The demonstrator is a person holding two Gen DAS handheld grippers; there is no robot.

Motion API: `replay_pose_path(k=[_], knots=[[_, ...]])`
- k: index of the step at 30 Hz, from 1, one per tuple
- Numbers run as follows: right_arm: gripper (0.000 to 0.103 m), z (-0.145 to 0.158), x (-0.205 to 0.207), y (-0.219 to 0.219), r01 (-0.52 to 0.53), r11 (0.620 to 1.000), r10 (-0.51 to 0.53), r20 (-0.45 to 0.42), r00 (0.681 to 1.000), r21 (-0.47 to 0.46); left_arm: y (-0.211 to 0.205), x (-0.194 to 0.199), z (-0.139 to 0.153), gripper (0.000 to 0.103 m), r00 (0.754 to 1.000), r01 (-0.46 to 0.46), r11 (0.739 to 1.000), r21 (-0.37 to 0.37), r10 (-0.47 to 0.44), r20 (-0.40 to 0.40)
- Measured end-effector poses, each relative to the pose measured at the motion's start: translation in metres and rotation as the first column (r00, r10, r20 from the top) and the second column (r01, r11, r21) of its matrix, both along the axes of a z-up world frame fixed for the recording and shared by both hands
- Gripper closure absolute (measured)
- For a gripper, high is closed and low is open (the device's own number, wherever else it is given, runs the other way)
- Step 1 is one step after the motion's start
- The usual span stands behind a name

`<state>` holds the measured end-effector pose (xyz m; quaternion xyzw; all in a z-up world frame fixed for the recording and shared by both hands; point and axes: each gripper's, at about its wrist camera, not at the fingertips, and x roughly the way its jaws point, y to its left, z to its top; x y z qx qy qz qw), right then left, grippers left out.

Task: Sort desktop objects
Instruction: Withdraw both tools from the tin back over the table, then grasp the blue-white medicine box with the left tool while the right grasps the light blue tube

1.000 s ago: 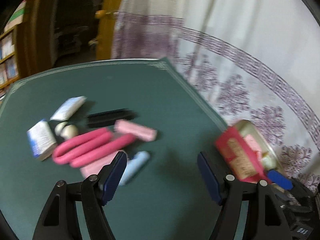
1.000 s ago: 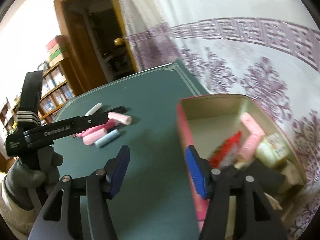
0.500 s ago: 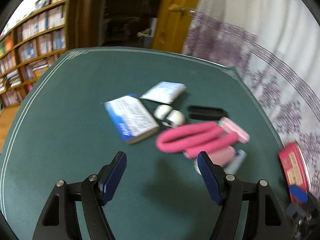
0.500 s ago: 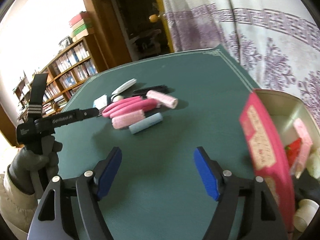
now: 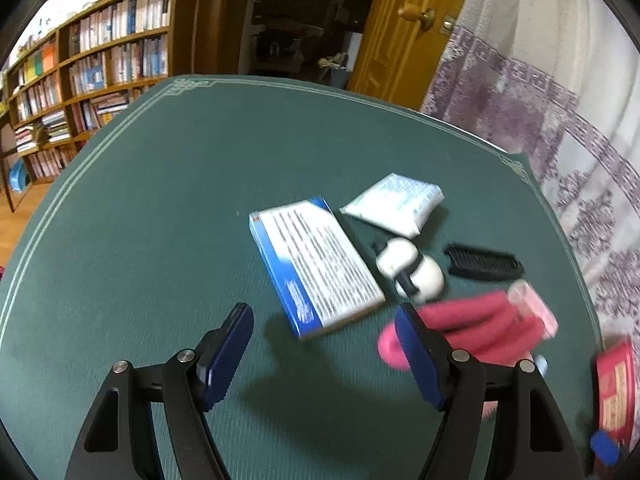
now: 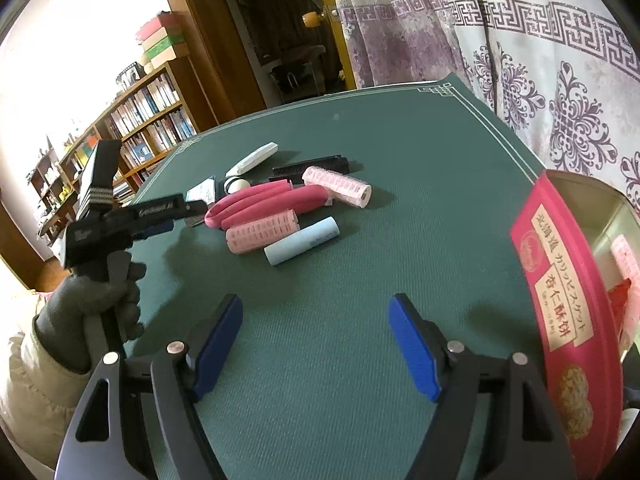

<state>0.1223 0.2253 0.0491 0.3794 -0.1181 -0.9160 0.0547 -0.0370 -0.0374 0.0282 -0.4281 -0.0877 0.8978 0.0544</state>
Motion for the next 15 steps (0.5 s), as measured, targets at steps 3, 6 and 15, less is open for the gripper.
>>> replay_pose_path(k=[3,6,15], knots=[[0.024,-0.002,-0.001,0.000,0.000,1.000,0.000,0.003,1.000,-0.003,0.005,-0.011,0.001,0.028,1.000,-0.007,0.999,-0.033,0.006,-0.012],[0.024,-0.002,-0.001,0.002,0.000,1.000,0.000,0.005,1.000,-0.008,0.010,-0.024,-0.002,0.028,1.000,-0.005,0.996,-0.088,0.005,-0.003],[0.024,-0.004,0.000,0.002,0.001,1.000,-0.001,0.008,1.000,-0.013,0.013,-0.034,-0.012,0.035,1.000,0.018,0.989,-0.147,-0.018,0.003]])
